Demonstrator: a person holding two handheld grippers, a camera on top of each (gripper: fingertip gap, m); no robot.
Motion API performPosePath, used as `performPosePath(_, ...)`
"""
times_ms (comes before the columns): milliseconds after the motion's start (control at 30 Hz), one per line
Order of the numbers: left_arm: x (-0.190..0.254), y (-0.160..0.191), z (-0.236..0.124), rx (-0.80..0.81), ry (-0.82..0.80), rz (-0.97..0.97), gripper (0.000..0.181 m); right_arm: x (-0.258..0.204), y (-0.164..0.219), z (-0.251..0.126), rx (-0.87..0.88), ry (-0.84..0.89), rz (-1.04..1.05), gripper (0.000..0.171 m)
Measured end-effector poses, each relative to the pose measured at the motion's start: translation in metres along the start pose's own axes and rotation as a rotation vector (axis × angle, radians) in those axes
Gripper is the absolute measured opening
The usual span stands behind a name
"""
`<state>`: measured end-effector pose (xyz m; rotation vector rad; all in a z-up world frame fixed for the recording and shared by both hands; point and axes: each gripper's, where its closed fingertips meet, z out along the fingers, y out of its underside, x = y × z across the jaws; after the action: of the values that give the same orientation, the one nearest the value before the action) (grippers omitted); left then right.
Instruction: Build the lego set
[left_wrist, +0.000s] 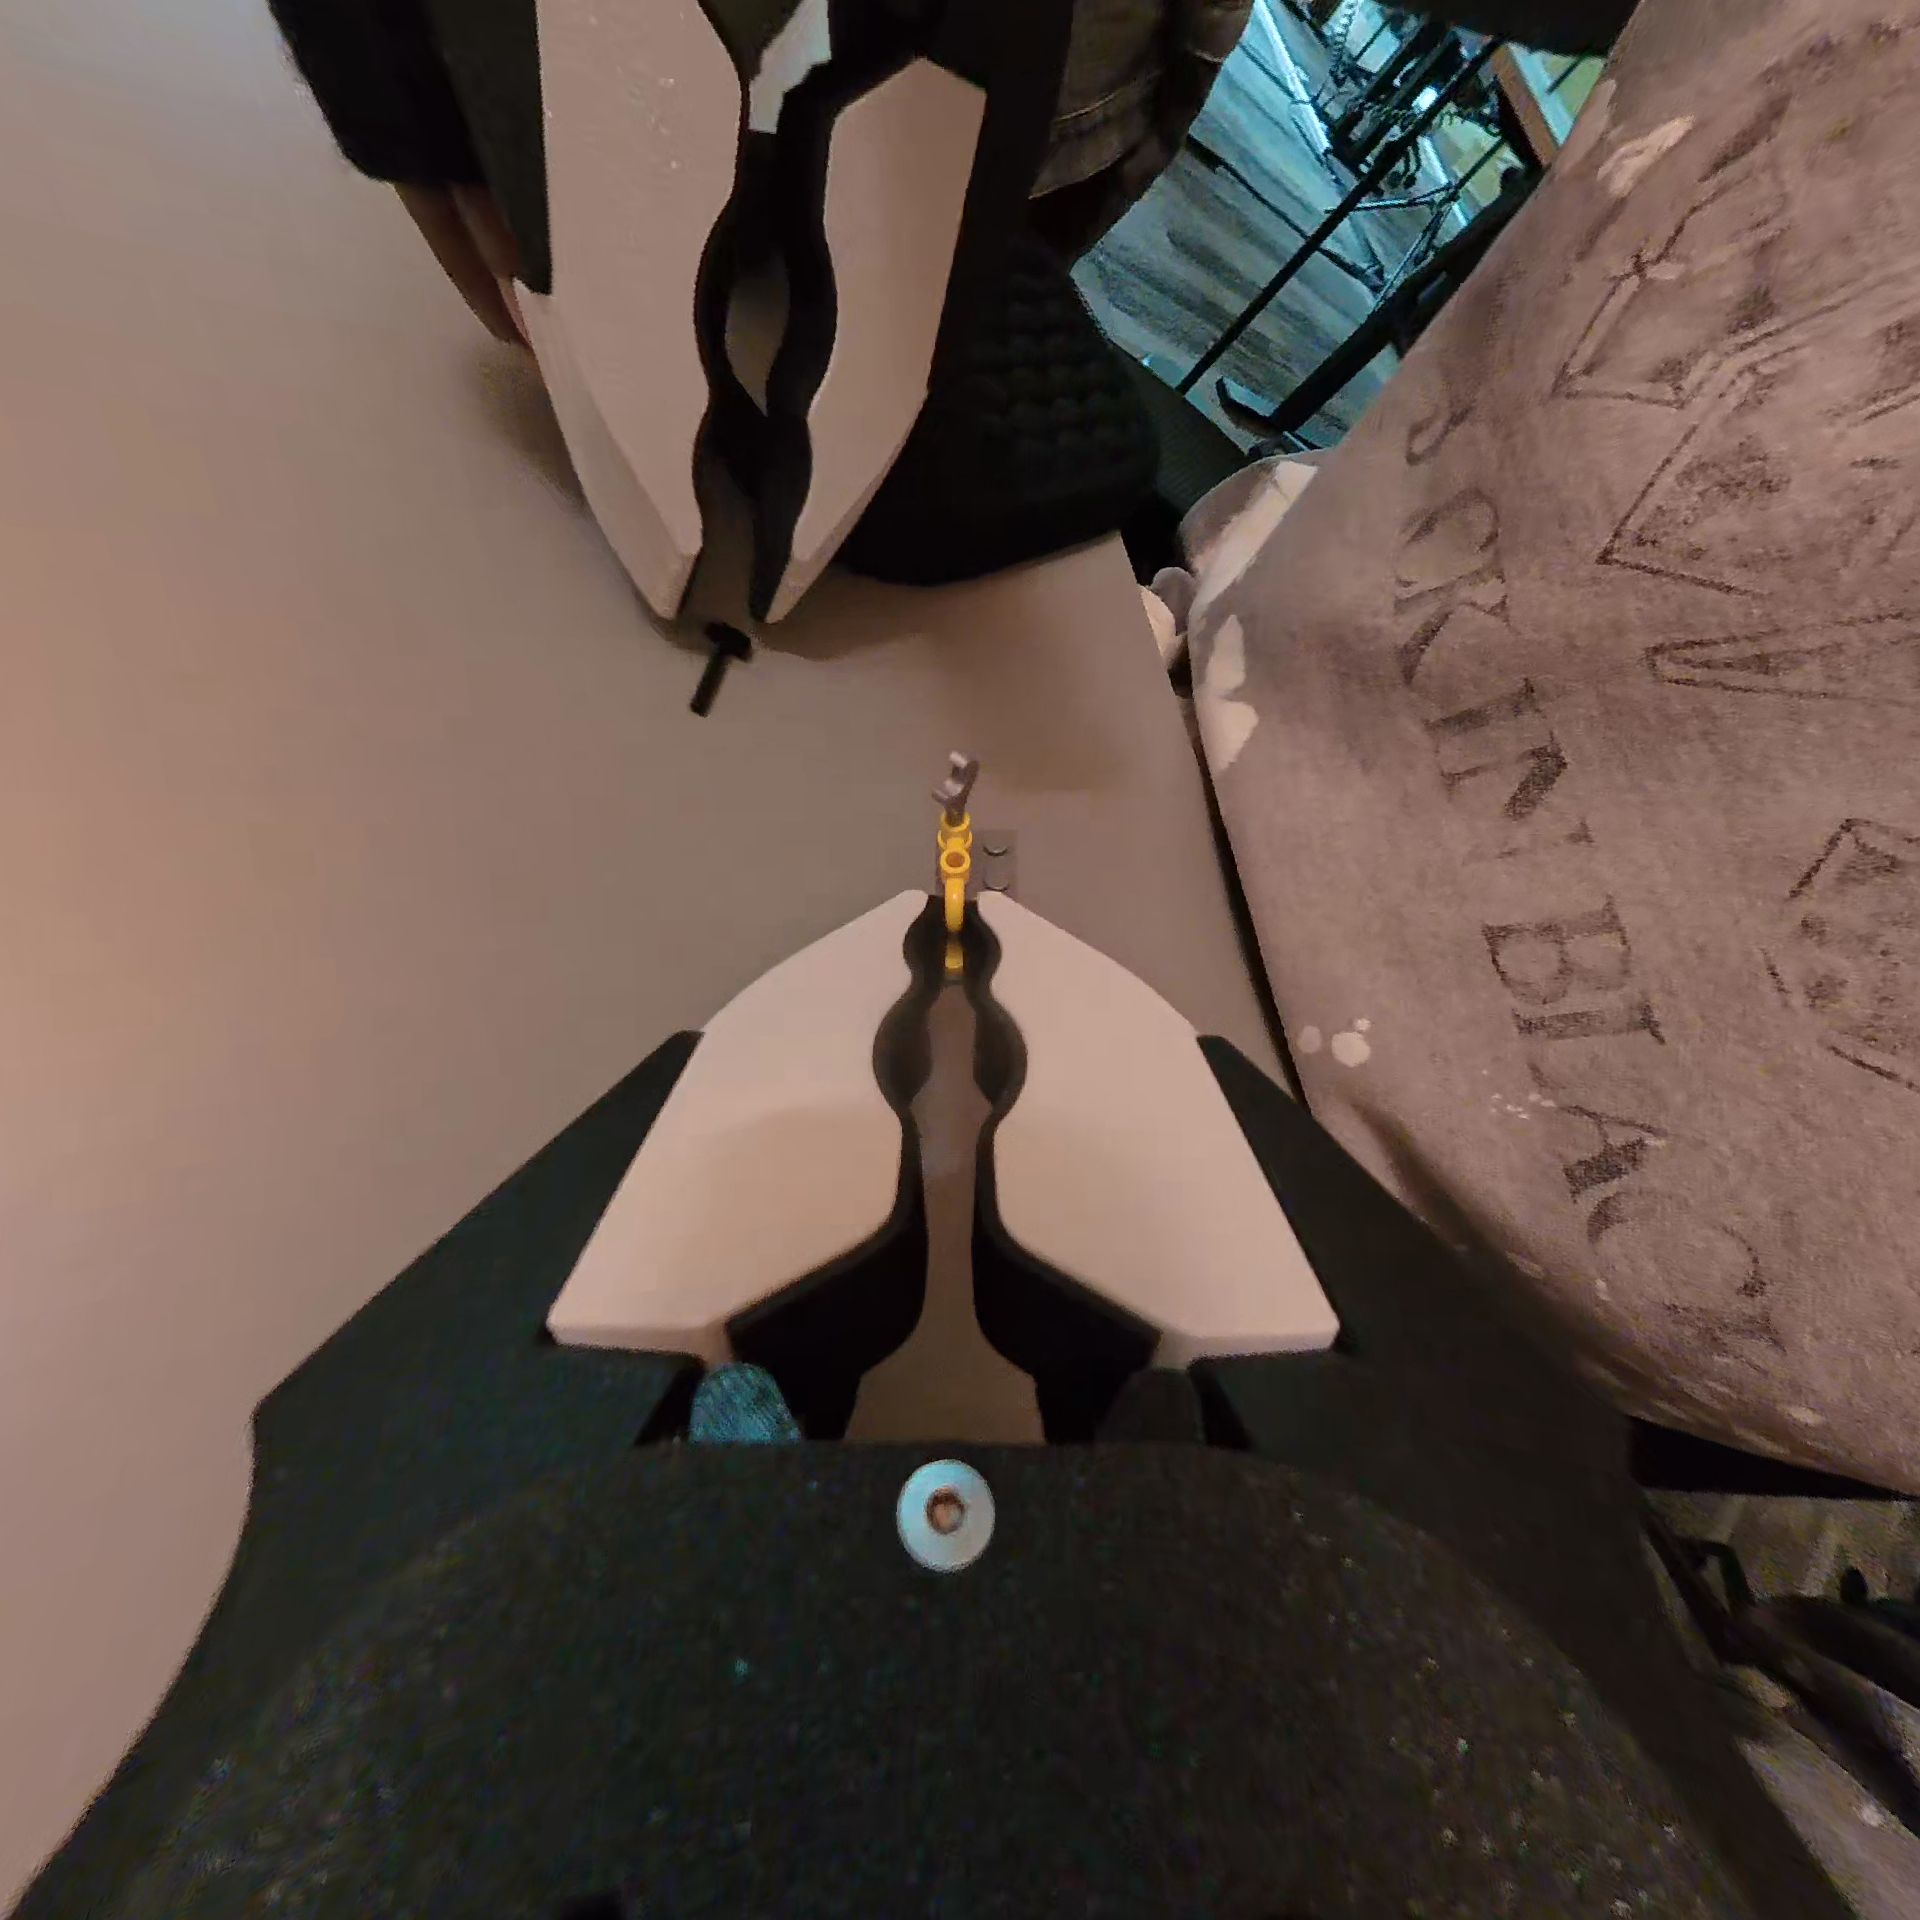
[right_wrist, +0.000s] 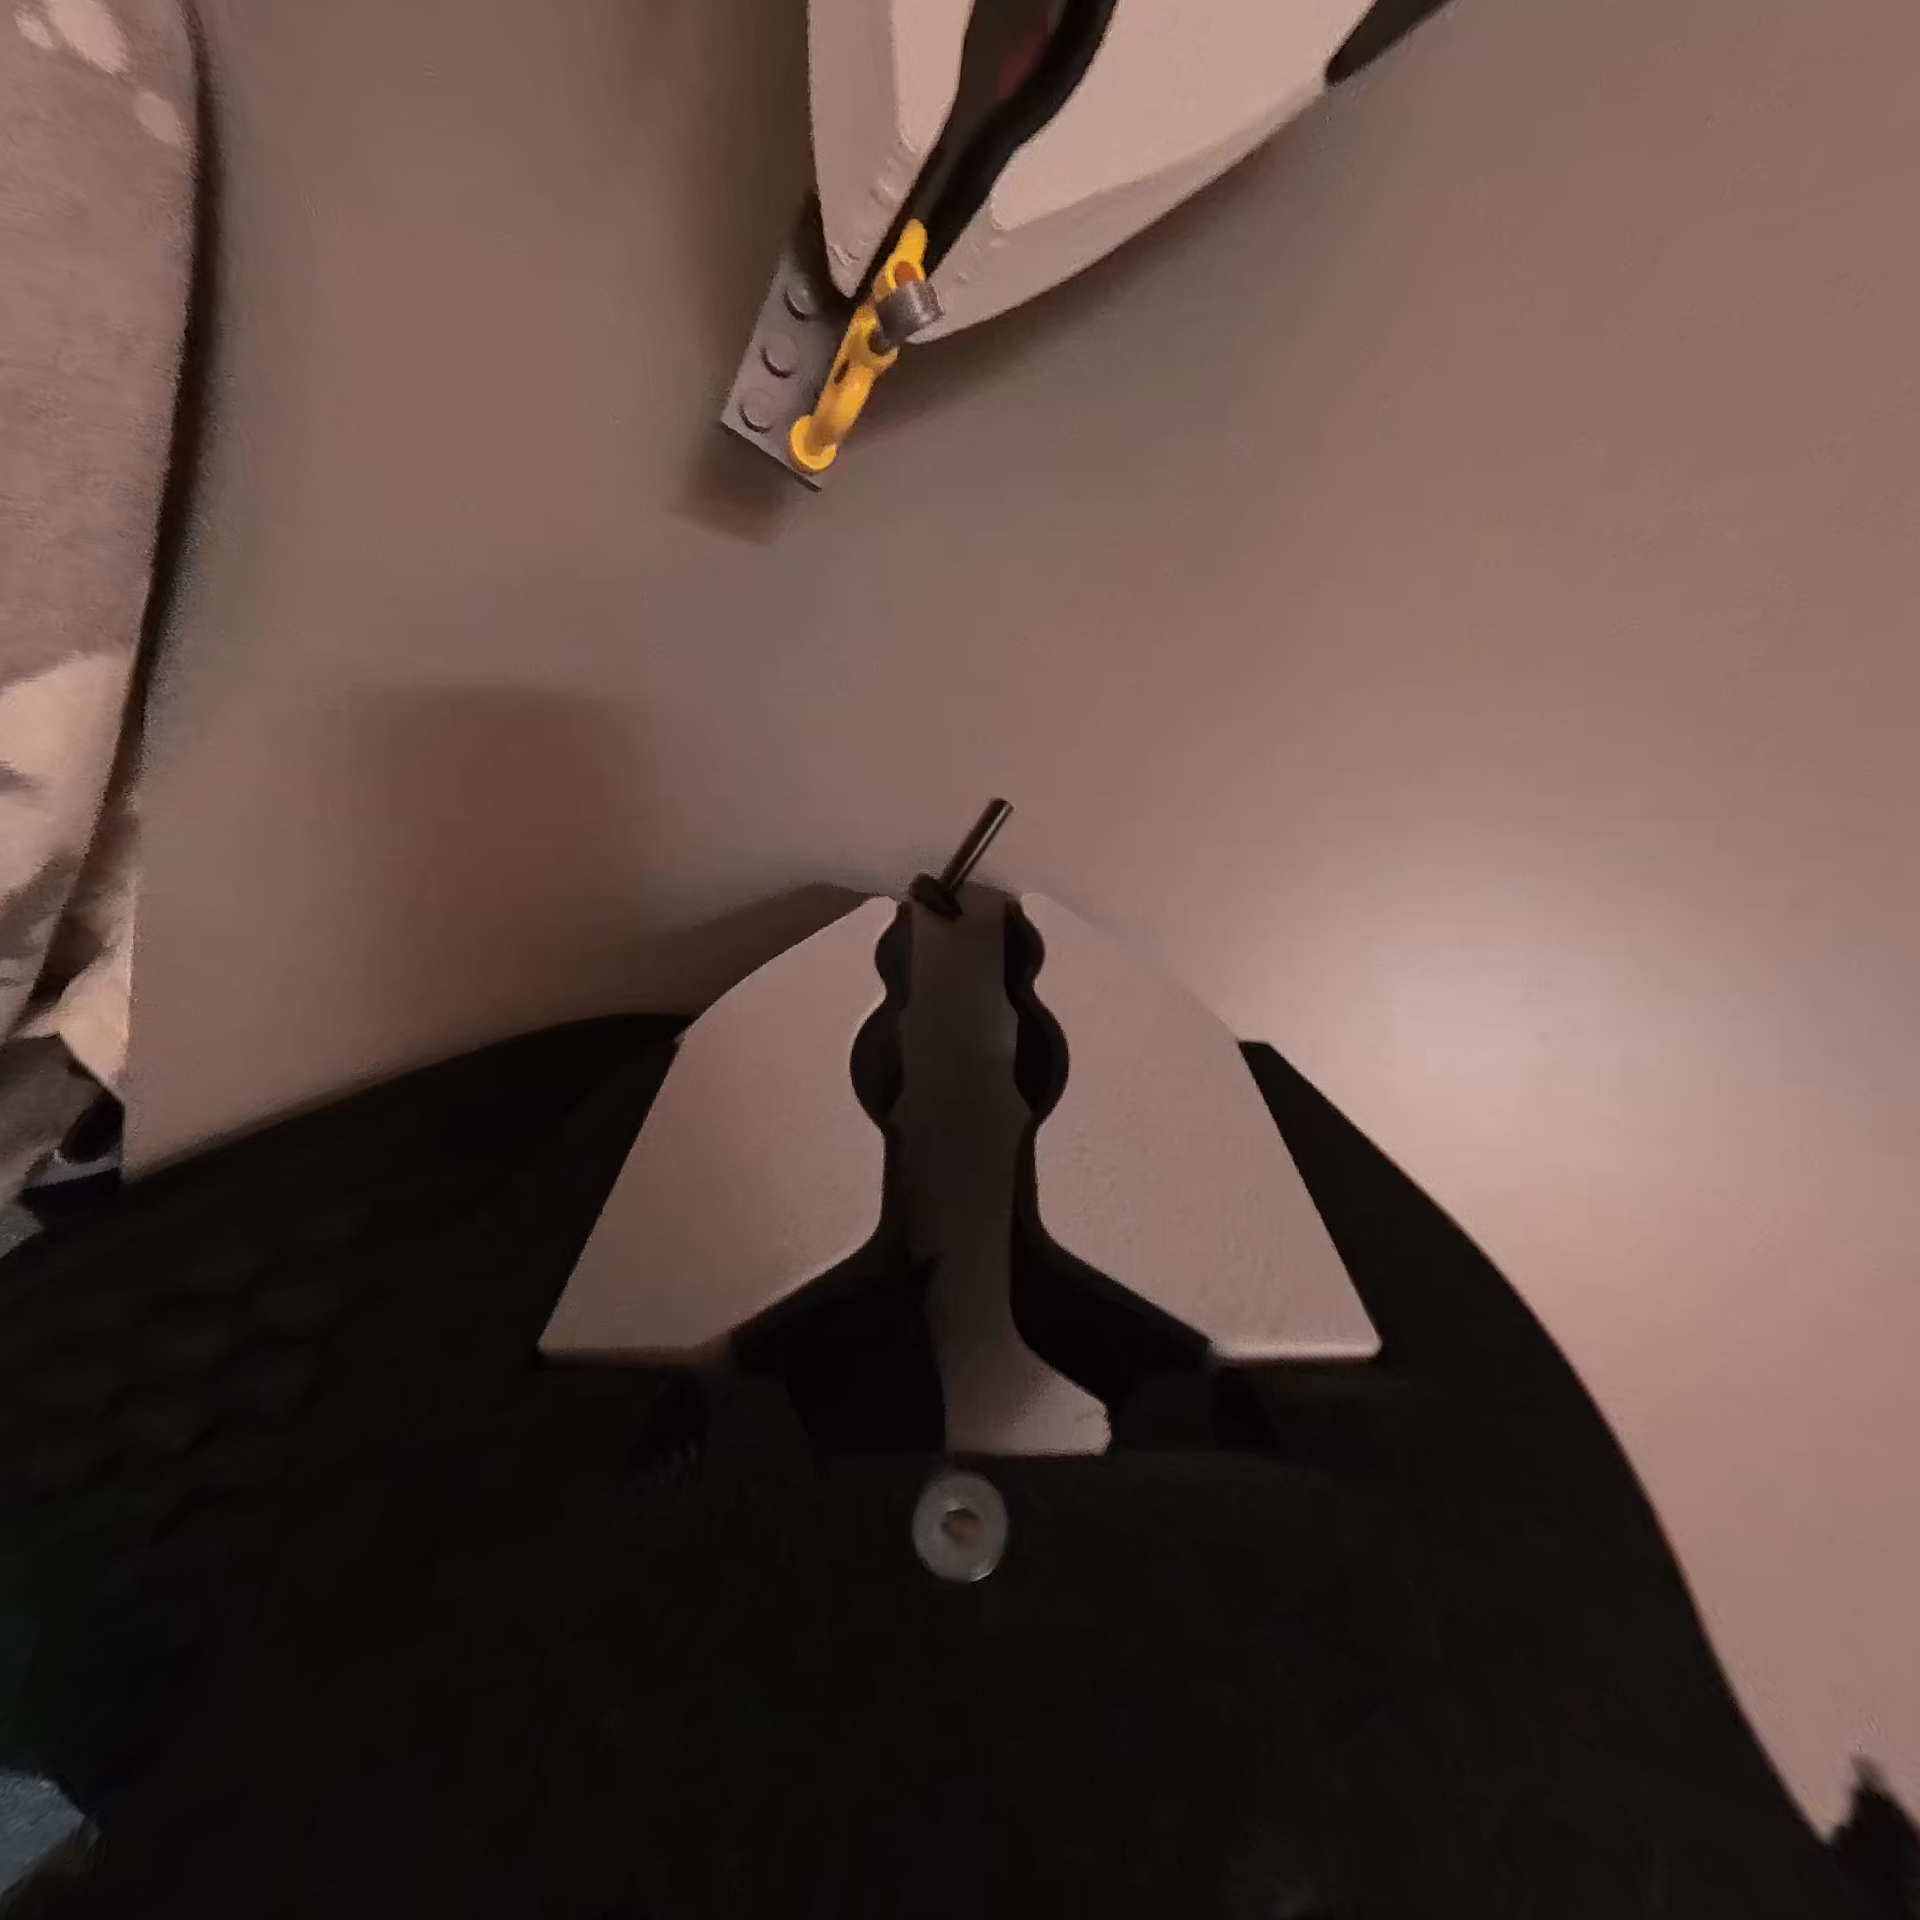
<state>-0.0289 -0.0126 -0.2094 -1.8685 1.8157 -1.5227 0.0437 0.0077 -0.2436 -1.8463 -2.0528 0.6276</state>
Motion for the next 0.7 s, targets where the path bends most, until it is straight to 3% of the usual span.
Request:
performPosePath(333,-0.004,0.000,0.002,0.001,-0.037,-0.002,0.003,0.002,-0.001,0.005,-0.005,0.044,0.060,0.009)
performPosePath(700,-0.007,0.006,0.015,-0.036,-0.033,-0.061,0.003,0.005,-0.021,-0.011,-0.020,0.010,-0.075,0.000)
